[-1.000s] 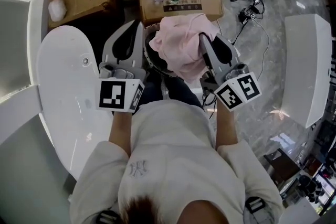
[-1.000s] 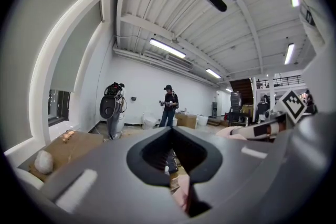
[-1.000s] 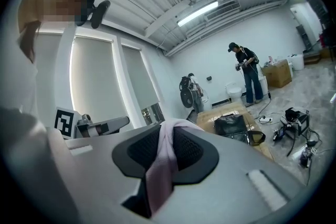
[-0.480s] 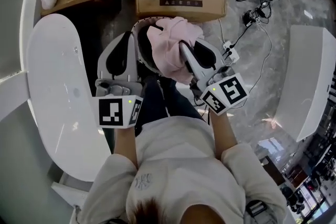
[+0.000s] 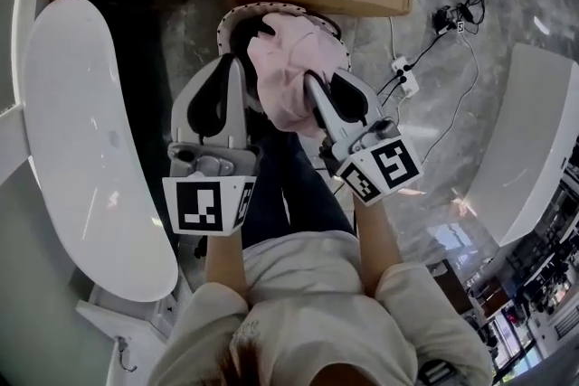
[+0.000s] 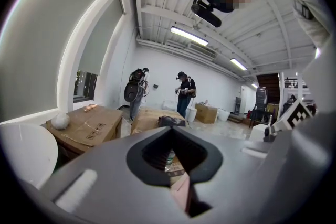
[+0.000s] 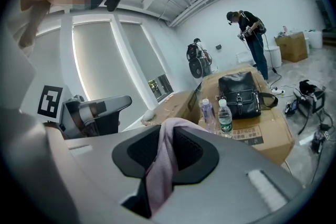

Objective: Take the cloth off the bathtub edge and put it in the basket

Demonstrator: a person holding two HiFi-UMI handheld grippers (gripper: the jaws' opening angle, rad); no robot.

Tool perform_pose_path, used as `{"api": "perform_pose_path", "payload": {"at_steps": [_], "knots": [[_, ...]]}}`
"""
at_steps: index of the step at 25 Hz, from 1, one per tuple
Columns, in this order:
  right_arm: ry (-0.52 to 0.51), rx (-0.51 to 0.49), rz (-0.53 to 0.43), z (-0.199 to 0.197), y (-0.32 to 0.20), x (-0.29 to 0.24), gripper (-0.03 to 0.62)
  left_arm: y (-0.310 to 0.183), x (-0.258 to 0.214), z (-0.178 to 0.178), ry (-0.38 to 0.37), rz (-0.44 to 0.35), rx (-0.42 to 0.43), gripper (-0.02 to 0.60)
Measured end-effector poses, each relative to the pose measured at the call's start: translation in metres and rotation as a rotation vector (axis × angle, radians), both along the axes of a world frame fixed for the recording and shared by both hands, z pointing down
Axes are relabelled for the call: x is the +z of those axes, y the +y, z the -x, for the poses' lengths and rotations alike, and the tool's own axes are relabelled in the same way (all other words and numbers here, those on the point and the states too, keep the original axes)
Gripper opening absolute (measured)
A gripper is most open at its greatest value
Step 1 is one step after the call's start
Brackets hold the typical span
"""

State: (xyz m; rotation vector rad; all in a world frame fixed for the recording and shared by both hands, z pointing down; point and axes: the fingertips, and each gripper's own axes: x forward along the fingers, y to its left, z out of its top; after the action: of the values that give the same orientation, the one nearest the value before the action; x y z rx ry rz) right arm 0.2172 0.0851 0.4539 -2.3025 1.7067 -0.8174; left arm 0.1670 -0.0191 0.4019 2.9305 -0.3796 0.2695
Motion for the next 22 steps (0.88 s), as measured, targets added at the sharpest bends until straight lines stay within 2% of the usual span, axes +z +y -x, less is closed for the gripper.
{"api": "perform_pose_path", "payload": {"at_steps": [8,11,22], "knots": [[-0.046,0.074,0.069,0.004,0.003,0.083,0.067,-0.003,0.071,0.007,-0.044,0.030,-0.034,0.049],[-0.051,0.088,0.092,0.009,0.002,0.110,0.067,-0.001,0.096,0.010,-0.055,0.064,-0.048,0.049],[-0.073,0.153,0.161,0.005,0.003,0.187,0.067,0.003,0.155,0.007,-0.090,0.126,-0.057,0.049]]}}
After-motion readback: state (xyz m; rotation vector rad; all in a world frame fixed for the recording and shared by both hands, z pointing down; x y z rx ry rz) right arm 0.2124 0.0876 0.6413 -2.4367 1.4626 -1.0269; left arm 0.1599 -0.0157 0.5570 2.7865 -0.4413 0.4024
